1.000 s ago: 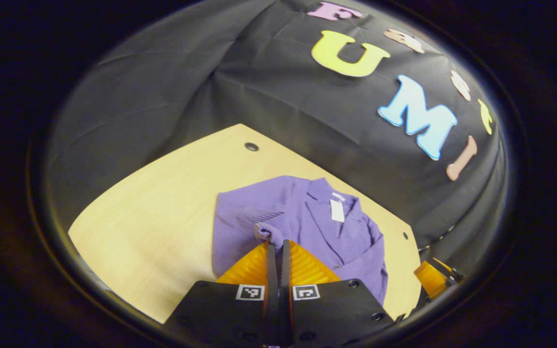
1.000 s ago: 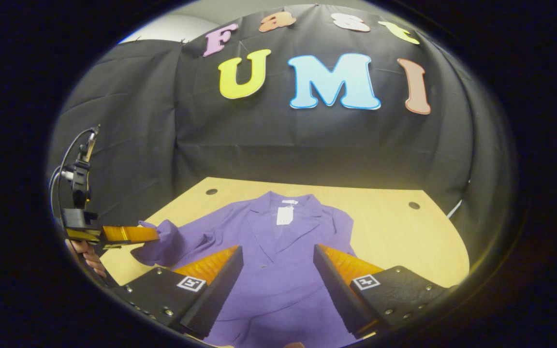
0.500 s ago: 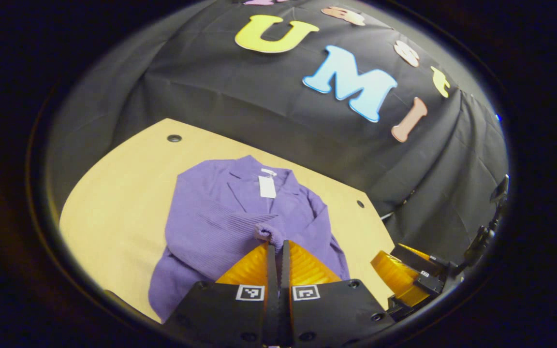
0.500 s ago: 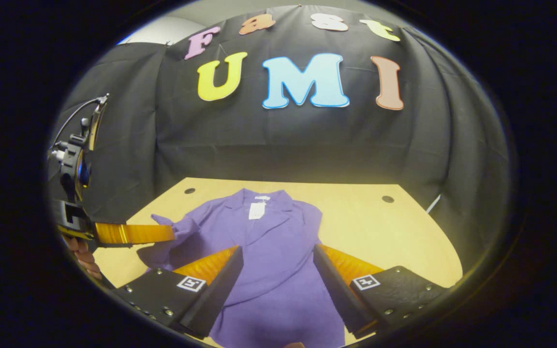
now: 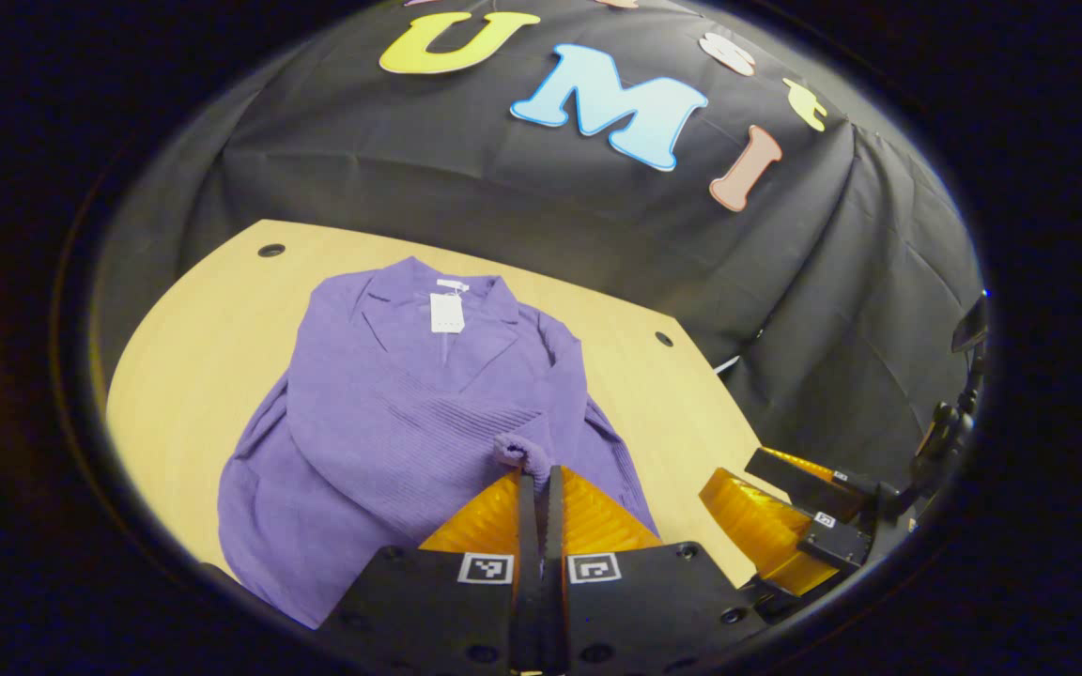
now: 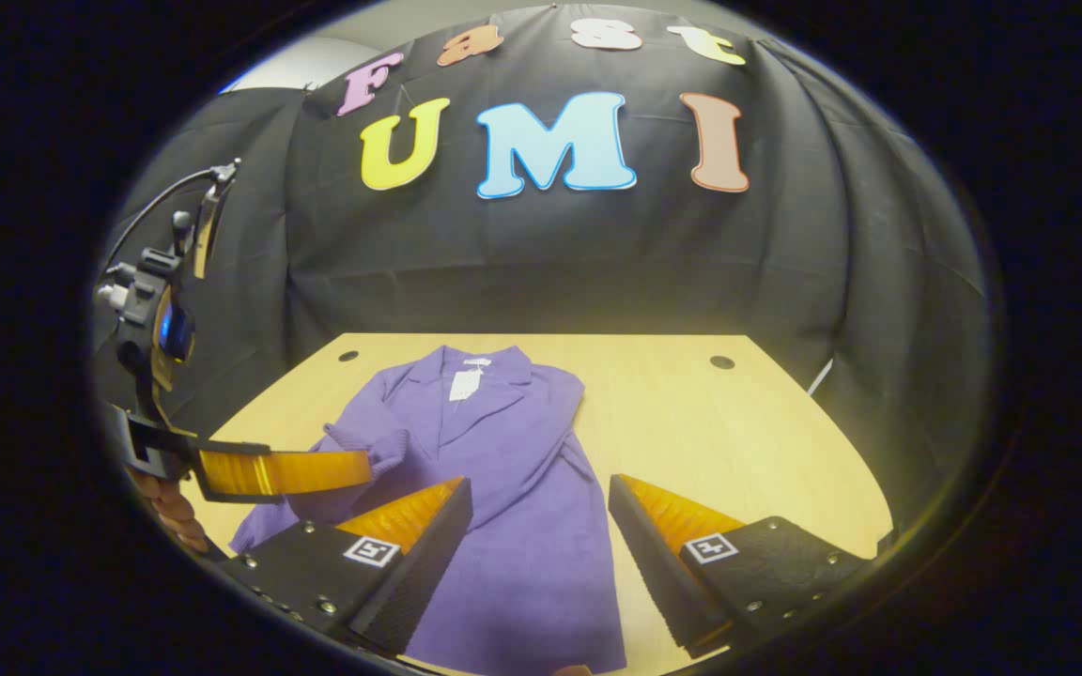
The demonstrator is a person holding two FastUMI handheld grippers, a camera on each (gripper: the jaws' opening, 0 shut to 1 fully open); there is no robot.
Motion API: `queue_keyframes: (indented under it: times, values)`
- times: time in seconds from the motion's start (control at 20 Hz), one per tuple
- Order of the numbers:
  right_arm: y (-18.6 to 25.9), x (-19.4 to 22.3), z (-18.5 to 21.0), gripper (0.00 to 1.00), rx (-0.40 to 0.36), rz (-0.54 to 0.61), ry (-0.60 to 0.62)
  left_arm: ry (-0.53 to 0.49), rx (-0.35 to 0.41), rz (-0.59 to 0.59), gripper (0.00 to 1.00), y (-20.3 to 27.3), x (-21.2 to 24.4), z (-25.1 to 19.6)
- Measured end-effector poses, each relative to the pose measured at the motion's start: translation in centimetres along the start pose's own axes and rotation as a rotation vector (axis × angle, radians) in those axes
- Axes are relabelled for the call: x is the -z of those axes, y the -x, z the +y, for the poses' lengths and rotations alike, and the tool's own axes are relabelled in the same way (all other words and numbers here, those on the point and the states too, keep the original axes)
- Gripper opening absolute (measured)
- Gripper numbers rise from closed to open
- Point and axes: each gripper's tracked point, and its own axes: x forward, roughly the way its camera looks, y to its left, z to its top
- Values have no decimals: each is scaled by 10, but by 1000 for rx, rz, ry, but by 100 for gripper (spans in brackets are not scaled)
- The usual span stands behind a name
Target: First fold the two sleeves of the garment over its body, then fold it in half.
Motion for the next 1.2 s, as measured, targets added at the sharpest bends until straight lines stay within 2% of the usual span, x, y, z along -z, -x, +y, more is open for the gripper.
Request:
queue_keyframes:
  times: [0.2,0.35,0.45,0.5,0.55,0.6,0.85,1.0,1.2]
  values:
    - [2,15,-18,94,-4,25,7,11,-33,44,7,-19,26,-1]
    - [6,23,-29,95,24,33,-4,-4,-55,58,7,-24,37,4]
    - [9,27,-33,95,49,34,-15,-19,-45,75,9,-27,42,5]
    - [12,28,-33,95,61,33,-21,-28,-39,78,16,-29,44,5]
    - [13,28,-34,95,71,30,-28,-40,-34,81,18,-29,45,6]
    - [15,28,-33,95,76,27,-35,-48,-29,84,15,-27,46,7]
    - [26,32,-32,95,119,16,-47,-82,-40,67,93,-1,52,20]
    - [35,34,-36,95,149,2,-33,-68,-69,62,90,15,57,39]
    - [42,55,-33,94,160,45,-57,-51,-118,40,90,40,60,68]
